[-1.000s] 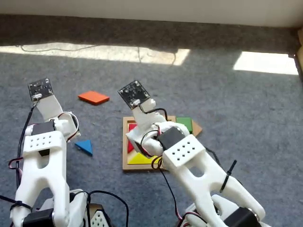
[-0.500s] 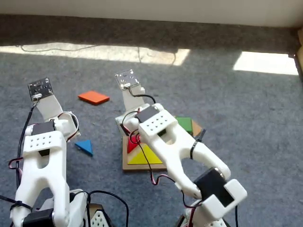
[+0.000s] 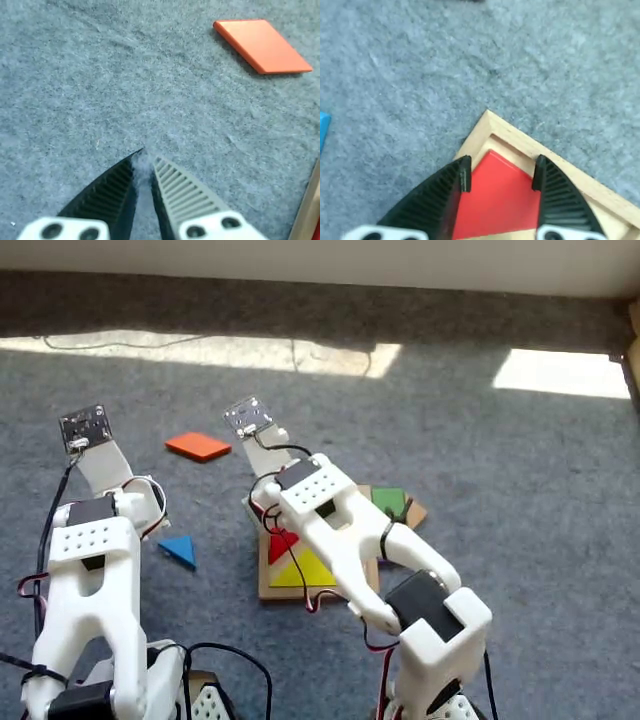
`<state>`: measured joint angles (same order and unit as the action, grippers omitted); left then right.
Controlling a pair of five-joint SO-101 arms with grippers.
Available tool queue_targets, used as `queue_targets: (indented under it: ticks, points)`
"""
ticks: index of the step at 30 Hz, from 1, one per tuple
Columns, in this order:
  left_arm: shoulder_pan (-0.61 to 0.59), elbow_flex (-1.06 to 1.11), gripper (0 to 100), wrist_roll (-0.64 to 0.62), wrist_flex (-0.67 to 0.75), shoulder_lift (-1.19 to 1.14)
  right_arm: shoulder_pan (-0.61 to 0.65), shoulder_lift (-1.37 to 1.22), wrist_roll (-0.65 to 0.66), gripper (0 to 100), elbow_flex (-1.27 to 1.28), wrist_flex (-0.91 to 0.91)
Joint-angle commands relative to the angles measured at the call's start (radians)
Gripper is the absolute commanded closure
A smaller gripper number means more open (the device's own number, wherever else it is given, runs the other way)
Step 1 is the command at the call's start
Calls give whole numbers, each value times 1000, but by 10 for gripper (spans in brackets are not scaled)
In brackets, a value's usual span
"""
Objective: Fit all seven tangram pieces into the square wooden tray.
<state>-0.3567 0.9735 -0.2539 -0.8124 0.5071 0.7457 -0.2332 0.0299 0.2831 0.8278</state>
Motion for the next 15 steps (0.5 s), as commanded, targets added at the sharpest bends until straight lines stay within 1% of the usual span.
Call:
queue_targets:
  ticks: [1, 5, 15]
  points:
    - [-8, -2, 991, 6, 12, 28, -15, 7, 58, 797, -42, 133]
    - [-8, -2, 991, 6, 12, 28, -15, 5, 146, 797, -42, 240]
    - [-8, -1, 991, 6, 12, 28, -64, 13, 152, 797, -50, 320]
